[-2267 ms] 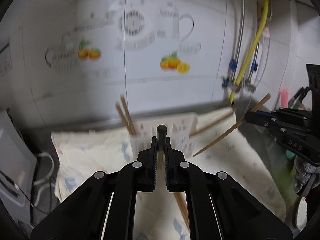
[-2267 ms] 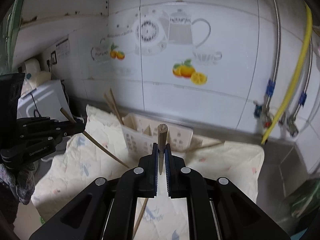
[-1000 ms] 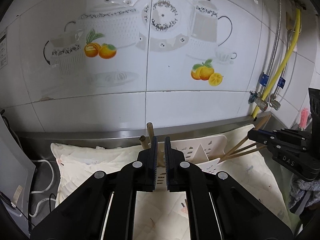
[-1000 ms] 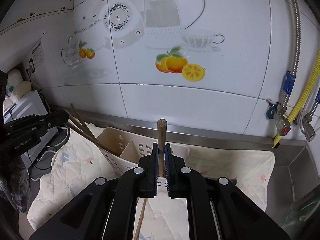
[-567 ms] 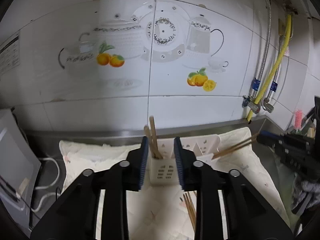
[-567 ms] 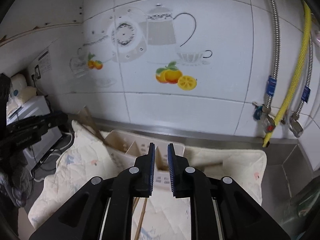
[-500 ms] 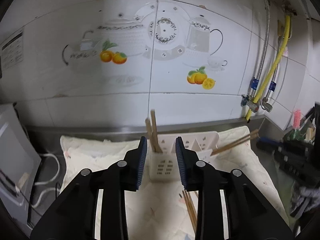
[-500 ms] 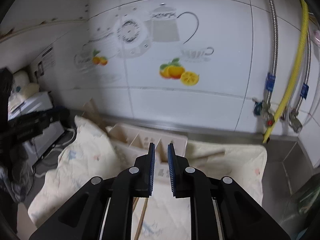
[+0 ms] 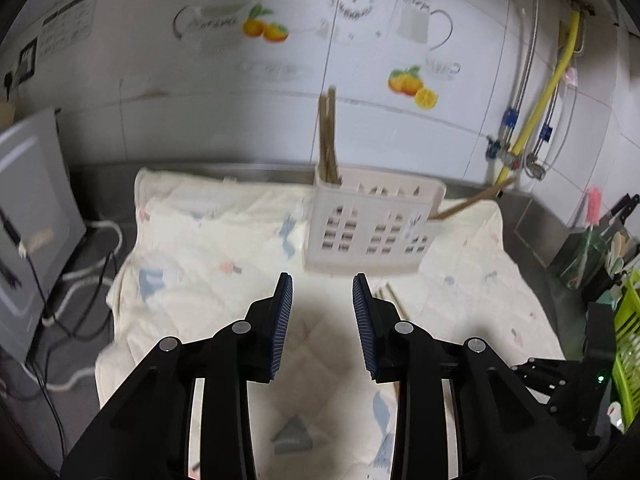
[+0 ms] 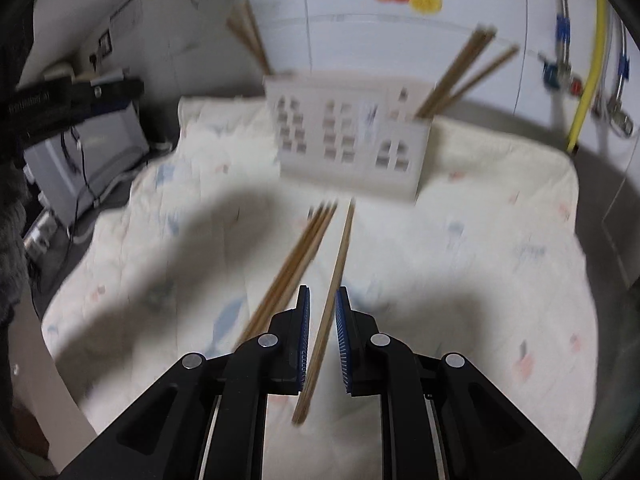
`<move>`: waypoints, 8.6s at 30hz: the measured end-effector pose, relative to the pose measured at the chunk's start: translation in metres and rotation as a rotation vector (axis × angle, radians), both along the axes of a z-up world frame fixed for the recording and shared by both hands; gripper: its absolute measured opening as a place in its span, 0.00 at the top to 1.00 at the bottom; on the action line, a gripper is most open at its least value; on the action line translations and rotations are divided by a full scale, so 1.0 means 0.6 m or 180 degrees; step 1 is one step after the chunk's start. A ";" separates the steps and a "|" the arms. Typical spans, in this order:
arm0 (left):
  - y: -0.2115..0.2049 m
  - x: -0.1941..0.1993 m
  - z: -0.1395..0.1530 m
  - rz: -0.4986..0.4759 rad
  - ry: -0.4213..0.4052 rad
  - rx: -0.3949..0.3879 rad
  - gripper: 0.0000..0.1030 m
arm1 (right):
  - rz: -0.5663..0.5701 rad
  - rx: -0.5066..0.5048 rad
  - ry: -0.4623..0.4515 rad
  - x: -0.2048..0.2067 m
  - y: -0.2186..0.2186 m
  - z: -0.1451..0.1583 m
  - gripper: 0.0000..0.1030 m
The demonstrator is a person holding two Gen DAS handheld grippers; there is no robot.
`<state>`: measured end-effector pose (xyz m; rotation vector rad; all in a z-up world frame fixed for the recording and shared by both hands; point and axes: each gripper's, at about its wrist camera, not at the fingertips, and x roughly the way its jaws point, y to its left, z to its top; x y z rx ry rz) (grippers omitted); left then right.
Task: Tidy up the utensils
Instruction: 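Return to the mat and grasp a chopstick with each tool, then raise both chopsticks over the white holder, drop them in, open both tools, then grasp a chopstick with the right tool while the left tool grasps another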
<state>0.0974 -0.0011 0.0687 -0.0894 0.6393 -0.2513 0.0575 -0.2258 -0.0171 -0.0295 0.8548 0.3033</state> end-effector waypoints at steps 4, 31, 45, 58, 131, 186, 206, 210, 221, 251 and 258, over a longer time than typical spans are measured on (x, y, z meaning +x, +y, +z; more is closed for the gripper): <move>0.010 -0.013 -0.036 0.0046 0.0131 -0.0057 0.69 | -0.0037 -0.0035 0.0121 -0.008 0.009 -0.039 0.88; -0.072 -0.058 -0.196 -0.0276 0.0978 -0.0334 0.70 | -0.0357 -0.0061 -0.0046 -0.027 -0.009 -0.051 0.93; -0.134 -0.049 -0.234 -0.0330 0.1205 -0.0286 0.82 | -0.0432 0.0011 -0.0268 -0.053 -0.039 -0.009 0.93; -0.144 -0.051 -0.236 -0.0223 0.1168 -0.0176 0.89 | -0.0452 0.0045 -0.0295 -0.057 -0.049 -0.006 0.93; -0.119 0.191 0.286 -0.0094 -0.1264 0.0115 0.95 | -0.0184 -0.0151 -0.0776 0.218 -0.081 0.317 0.93; 0.013 -0.034 0.028 0.0114 -0.0426 0.0087 0.38 | -0.0043 0.0251 0.0024 -0.029 0.040 -0.011 0.86; 0.086 -0.076 -0.088 0.0522 0.0073 -0.0099 0.28 | -0.0297 0.0333 0.0251 -0.024 0.065 -0.077 0.89; 0.090 -0.080 -0.096 0.0557 0.0120 -0.0110 0.28 | -0.0341 0.0314 0.0249 -0.019 0.069 -0.077 0.91; 0.098 -0.090 -0.111 0.0621 0.0211 -0.0160 0.26 | -0.0407 0.0211 0.0240 -0.016 0.074 -0.088 0.91; -0.114 -0.099 -0.218 -0.0371 0.0789 -0.0093 0.65 | -0.0594 0.0195 -0.0372 -0.084 -0.026 -0.003 0.93; -0.146 -0.083 -0.233 -0.0473 0.0926 -0.0124 0.76 | -0.0649 0.0163 -0.0504 -0.091 -0.047 0.022 0.93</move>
